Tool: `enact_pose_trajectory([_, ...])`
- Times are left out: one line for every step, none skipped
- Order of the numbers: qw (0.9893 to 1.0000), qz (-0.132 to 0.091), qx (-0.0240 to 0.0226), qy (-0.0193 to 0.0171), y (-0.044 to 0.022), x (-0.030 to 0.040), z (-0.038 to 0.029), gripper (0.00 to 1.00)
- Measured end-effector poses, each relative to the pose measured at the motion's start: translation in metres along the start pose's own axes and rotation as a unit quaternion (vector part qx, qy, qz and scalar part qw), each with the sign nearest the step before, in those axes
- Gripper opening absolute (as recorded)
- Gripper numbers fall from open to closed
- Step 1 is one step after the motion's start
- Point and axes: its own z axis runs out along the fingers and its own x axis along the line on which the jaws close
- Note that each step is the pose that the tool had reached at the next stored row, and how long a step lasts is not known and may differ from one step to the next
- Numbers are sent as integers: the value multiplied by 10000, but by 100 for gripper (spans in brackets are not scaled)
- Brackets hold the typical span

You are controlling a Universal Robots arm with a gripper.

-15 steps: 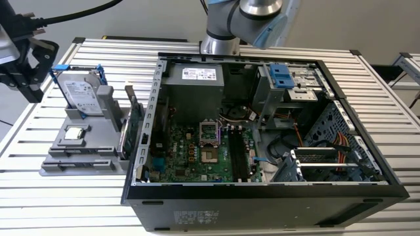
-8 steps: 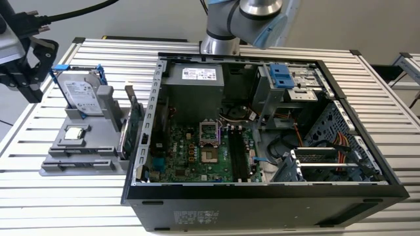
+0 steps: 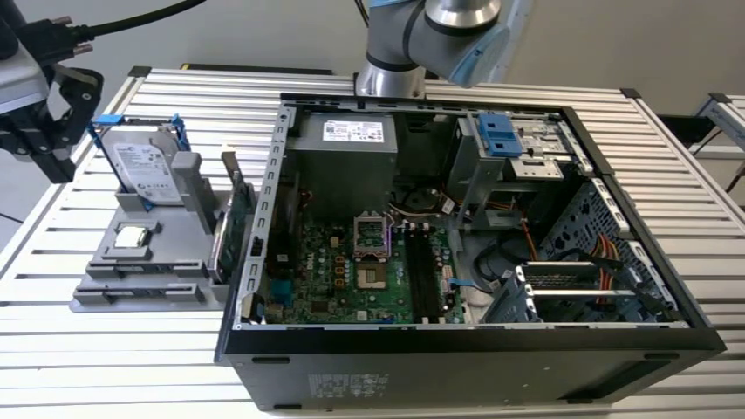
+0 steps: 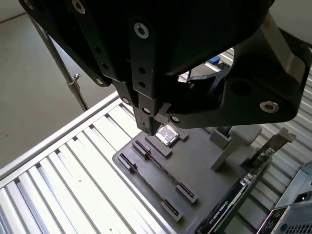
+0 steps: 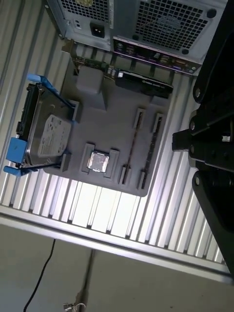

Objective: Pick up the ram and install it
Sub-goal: 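Pick up the ram and move it above insertion slot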

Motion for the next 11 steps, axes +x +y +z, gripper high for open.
enact_pose_trajectory([10000,-26,0,1,0,0,0,0])
enact_pose_trajectory([10000,-58,1,3,0,0,0,0])
enact_pose_trajectory([10000,-93,1,4,0,0,0,0])
enact_pose_trajectory([9999,-129,1,6,0,0,0,0])
enact_pose_trajectory([9999,-165,2,8,0,0,0,0])
enact_pose_trajectory([9998,-205,2,9,0,0,0,0])
enact_pose_trajectory([9997,-245,3,11,0,0,0,0])
enact_pose_trajectory([9996,-285,3,13,0,0,0,0])
enact_pose_trajectory([9995,-322,3,15,0,0,0,0])
enact_pose_trajectory([9993,-362,4,17,0,0,0,0])
enact_pose_trajectory([9992,-398,4,19,0,0,0,0])
